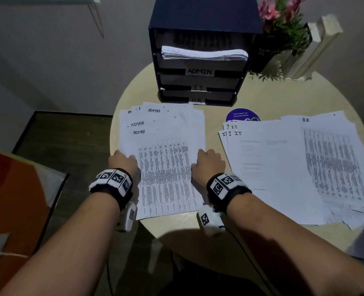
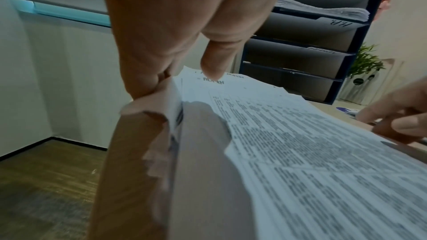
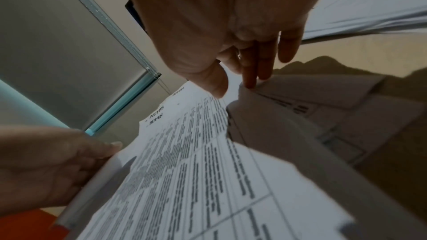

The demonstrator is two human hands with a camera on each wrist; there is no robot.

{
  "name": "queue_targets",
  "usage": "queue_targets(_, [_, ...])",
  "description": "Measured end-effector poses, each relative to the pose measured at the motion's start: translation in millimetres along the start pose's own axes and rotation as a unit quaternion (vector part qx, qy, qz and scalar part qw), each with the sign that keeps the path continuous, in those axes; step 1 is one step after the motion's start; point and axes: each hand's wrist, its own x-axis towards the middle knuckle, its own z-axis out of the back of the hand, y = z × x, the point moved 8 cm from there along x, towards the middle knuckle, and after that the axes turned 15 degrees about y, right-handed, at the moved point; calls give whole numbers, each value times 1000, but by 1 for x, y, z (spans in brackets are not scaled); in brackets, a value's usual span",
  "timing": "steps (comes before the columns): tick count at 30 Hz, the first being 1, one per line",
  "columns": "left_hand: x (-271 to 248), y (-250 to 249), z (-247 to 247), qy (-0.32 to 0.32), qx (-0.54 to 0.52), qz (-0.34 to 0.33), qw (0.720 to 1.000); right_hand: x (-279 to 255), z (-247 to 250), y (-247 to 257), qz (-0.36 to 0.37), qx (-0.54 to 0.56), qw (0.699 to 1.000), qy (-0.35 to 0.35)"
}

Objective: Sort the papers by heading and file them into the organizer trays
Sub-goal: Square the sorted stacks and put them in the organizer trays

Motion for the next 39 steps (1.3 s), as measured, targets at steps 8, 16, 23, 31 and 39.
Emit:
queue_targets(8, [-17,-22,-6,12,-29,-6,999,0,-9,-3,-1,90,995,47])
queue_targets(16, [-19,-15,-22,51,-116,-95,987,-14,-14,-19,6,95,993,65])
queue_targets(23, [-48,-34,-36,117,-92,-73,986,0,6,-24,16,132,986,104])
queue_targets(31, [-73,-36,-13,110,-272,-249,923,4,8,-38,51,263,960,79])
queue_targets(39, [-93,-59,42,48,-305,-309,900,-33,89,-2,246,623,743,-17])
